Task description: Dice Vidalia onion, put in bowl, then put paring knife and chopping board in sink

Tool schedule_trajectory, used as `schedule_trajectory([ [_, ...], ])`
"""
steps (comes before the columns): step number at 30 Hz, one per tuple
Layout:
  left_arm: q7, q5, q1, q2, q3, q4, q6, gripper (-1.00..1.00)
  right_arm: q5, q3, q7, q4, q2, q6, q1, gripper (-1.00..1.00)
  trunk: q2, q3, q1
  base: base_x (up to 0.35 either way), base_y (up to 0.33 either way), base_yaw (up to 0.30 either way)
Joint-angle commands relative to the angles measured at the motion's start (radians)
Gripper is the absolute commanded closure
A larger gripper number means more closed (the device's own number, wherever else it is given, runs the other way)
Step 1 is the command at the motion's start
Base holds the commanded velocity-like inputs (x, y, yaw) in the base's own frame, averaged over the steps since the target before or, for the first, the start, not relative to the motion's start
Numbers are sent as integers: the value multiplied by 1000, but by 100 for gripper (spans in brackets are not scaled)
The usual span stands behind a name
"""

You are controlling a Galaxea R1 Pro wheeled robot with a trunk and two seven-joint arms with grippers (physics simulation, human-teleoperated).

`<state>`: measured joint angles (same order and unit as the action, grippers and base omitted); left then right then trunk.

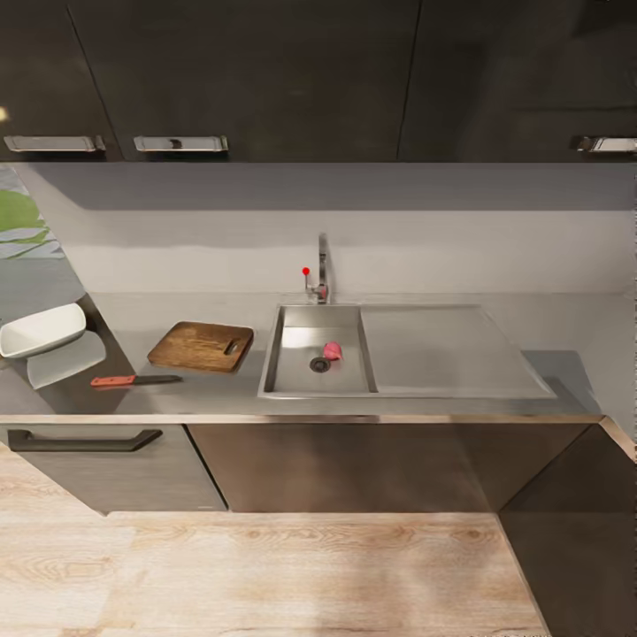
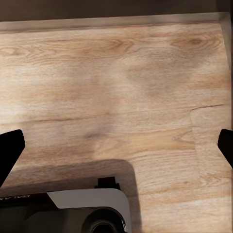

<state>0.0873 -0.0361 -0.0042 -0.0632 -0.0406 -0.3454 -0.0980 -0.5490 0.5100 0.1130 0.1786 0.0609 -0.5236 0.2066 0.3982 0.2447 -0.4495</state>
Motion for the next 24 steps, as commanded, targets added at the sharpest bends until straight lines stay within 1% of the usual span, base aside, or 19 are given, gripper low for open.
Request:
schedule_trajectory([
  [1, -1, -4, 0, 0, -4, 0, -3, -100, -2, 9, 8, 1, 0, -1, 1, -100, 2, 2, -1, 1, -45, -52],
  [5, 0, -3, 0, -1, -5, -3, -3, -100, -2, 9, 8, 1, 2, -1, 1, -100, 2, 1, -1, 0, -15, -17],
  [8, 3, -1, 0, -1, -5, -39, -1, -100, -2, 9, 8, 1, 2, -1, 1, -100, 2, 1, -1, 0, -3, -4],
  [10, 3, 0, 0, -1, -5, -90, 0, -100, -2, 9, 8, 1, 2, -1, 1, -100, 2, 1, -1, 0, -1, -2],
  [12, 3, 3, 0, -1, -3, -177, 3, -100, -2, 9, 8, 1, 1, -1, 1, -100, 2, 1, -1, 0, 0, 0],
  [13, 3, 5, 0, -1, -3, -205, 3, -100, -2, 9, 8, 1, 1, -1, 1, -100, 2, 1, -1, 0, 0, 0],
  [14, 3, 6, 0, -2, -2, -262, 4, -100, -2, 9, 8, 1, 3, -1, 1, -100, 2, 1, -1, 0, 0, 0],
  [16, 3, 6, 0, -3, 0, -313, 8, -100, -2, 9, 7, 1, 5, -1, 1, -100, 2, 1, -1, 0, 0, 0],
  [18, 3, 6, 0, -6, 10, -383, 30, -100, -2, 9, 6, 1, 4, -1, 1, -100, 2, 1, -1, 0, 0, 0],
  [19, 3, 7, 0, -7, 26, -436, 65, -100, -2, 9, 5, 1, 3, -1, 1, -100, 2, 1, -1, 0, 0, 0],
  [20, 2, 7, 0, -7, 34, -454, 80, -100, -2, 9, 5, 1, 3, -1, 1, -100, 2, 1, -1, 0, 0, 0],
  [21, 1, 7, 0, -8, 61, -510, 130, -100, -2, 9, 5, 1, 3, -1, 1, -100, 2, 1, -1, 0, 0, 0],
  [22, 1, 7, 0, -8, 73, -529, 146, -100, -2, 9, 5, 1, 2, -1, 1, -100, 2, 1, -1, 0, 0, 0],
  [24, 1, 7, -1, -8, 132, -602, 192, -100, -2, 9, 4, 1, 2, 0, 1, -100, 2, 1, -1, 0, 0, 0],
])
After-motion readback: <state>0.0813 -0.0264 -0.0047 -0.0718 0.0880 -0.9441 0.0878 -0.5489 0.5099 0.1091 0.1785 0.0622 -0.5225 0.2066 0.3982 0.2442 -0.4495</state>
